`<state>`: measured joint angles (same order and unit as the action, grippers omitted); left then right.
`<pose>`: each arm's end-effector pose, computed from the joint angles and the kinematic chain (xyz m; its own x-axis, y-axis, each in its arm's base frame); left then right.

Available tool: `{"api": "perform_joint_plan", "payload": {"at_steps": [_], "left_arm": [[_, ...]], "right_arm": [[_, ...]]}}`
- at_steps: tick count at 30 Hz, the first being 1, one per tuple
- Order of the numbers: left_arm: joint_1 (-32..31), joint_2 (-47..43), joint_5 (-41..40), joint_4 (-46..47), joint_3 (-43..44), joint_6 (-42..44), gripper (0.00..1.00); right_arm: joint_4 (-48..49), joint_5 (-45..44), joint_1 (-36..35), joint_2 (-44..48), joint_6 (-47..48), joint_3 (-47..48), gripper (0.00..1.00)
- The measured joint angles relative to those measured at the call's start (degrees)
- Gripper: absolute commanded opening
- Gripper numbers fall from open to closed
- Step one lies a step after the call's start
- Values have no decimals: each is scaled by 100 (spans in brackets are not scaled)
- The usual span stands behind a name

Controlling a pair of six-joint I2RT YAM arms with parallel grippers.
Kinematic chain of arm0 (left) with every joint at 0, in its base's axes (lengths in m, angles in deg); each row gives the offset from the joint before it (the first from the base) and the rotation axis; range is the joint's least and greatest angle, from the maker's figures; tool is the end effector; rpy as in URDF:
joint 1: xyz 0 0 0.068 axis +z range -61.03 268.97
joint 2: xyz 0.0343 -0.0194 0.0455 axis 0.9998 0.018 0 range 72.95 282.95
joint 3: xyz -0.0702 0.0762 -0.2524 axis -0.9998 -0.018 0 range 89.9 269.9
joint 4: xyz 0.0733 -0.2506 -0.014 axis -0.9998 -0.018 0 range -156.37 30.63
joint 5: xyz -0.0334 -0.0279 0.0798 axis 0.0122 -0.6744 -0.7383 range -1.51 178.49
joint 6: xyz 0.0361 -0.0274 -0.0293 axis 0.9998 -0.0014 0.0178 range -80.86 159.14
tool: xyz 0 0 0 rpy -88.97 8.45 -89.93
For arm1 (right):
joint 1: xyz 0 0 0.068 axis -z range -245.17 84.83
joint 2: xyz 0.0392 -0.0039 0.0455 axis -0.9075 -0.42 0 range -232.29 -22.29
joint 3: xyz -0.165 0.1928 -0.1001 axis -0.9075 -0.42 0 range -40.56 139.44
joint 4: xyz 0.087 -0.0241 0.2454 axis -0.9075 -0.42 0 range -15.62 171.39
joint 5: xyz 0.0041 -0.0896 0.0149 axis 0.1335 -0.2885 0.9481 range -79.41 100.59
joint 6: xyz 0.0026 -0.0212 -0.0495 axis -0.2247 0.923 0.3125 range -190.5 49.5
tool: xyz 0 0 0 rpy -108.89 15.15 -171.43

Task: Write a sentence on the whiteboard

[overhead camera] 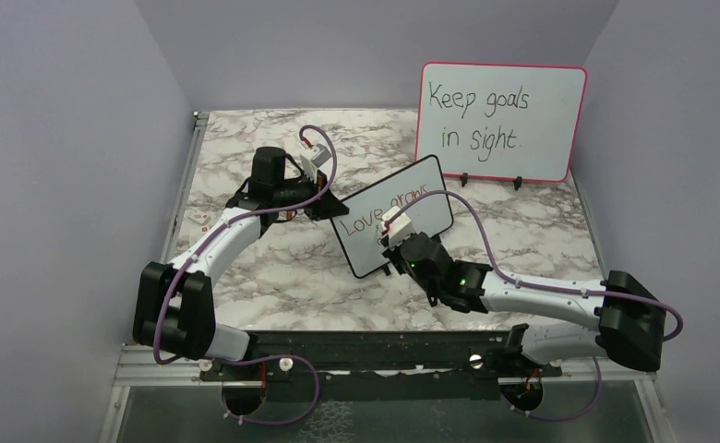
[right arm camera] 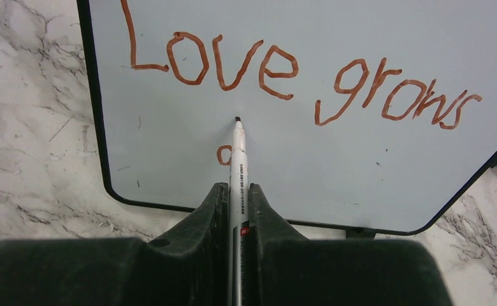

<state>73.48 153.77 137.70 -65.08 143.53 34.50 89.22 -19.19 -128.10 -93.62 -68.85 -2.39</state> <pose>0.2867 -0.1074 0.2627 -0.5855 0.1074 -0.8035 0.7421 0.4701 -0.4779 0.1377 0.2309 0.2350 -0.1782 -0.4037 -0.8974 -0.5740 0.7833 -0.2385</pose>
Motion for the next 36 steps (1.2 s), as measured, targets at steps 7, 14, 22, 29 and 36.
{"api": "perform_joint_plan", "payload": {"at_steps": [7, 14, 22, 29, 36], "left_arm": [[2, 0, -2, -2, 0, 0, 0], [2, 0, -2, -2, 0, 0, 0], [2, 0, -2, -2, 0, 0, 0], [4, 0, -2, -2, 0, 0, 0], [4, 0, -2, -9, 4, 2, 0]], "right_arm": [[4, -17, 0, -76, 2, 70, 0], [-149, -15, 0, -76, -57, 76, 0], [-409, -13, 0, -76, -254, 76, 1], [-505, -15, 0, -66, -380, 52, 0], [-629, -15, 0, -50, -466, -2, 1]]}}
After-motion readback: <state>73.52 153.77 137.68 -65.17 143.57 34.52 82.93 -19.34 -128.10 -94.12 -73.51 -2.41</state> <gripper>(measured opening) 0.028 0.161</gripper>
